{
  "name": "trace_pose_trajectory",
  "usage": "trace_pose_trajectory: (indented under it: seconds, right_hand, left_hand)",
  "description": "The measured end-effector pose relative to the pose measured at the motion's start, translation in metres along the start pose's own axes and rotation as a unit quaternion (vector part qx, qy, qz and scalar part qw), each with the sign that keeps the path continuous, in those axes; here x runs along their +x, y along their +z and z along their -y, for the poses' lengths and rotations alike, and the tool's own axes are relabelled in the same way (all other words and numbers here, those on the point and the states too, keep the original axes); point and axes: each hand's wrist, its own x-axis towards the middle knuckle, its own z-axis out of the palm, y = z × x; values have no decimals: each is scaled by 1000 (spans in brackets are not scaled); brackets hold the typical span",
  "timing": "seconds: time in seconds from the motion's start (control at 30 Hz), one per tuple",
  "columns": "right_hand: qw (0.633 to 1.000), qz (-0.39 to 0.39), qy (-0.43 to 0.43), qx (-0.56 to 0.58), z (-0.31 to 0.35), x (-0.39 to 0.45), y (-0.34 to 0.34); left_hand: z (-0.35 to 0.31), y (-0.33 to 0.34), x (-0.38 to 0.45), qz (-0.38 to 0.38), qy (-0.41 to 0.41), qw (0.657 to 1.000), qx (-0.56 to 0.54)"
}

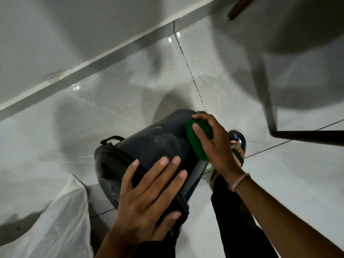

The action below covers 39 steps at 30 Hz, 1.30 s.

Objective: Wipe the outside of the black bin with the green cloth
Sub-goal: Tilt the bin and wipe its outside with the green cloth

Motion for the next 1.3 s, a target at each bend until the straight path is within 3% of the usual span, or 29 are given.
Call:
trace_pose_trajectory:
  seconds: [0.07, 0.17, 0.3, 0.37, 0.4, 0.53, 0.6, 0.67, 0.73, 0.83, 1.0, 1.1, 1.2, 1.3]
  right_hand:
    - [999, 3, 50, -10, -4, 20, 3]
    - [999, 47, -13, -17, 13, 6, 17]
    - [972, 126, -200, -12, 36, -56, 54]
    - [966, 120, -220, -58, 24, -61, 59]
    - [971, 106, -200, -74, 15, -55, 54]
    - [996, 4, -6, -91, -23, -9, 15]
    - [993, -15, 40, -106, -32, 4, 3]
    - [990, 20, -11, -141, -26, -5, 9]
    - [975, 101, -139, -144, -9, -30, 29]
    - [919, 193, -311, -144, -3, -55, 55]
    - [890, 257, -276, -256, -29, -4, 16]
    - [860, 263, -302, -317, -39, 13, -2]
    - [844, 234, -377, -302, -30, -3, 14]
    - [825, 239, -464, -217, -11, -29, 49]
  left_hand:
    - [2, 1, -3, -9, -39, 999, 1]
    - [5, -3, 3, -58, -218, 973, -54]
    - [6, -7, 4, -124, -446, 873, -154]
    - [11, -10, 8, -147, -550, 792, -221]
    - [14, -11, 12, -141, -563, 781, -231]
    - [1, -9, 23, -81, -508, 842, -162]
    - [-11, -4, 23, -74, -492, 855, -146]
    - [-16, 0, 20, -84, -481, 859, -154]
    - [-12, -2, 10, -92, -466, 865, -163]
    - [-7, -5, -6, -83, -448, 872, -178]
    - [-5, -8, -14, -79, -418, 884, -193]
    - [-8, -7, -12, -76, -416, 886, -190]
    - [-11, -8, -13, -89, -423, 881, -192]
    - [-11, -8, -10, -95, -439, 871, -198]
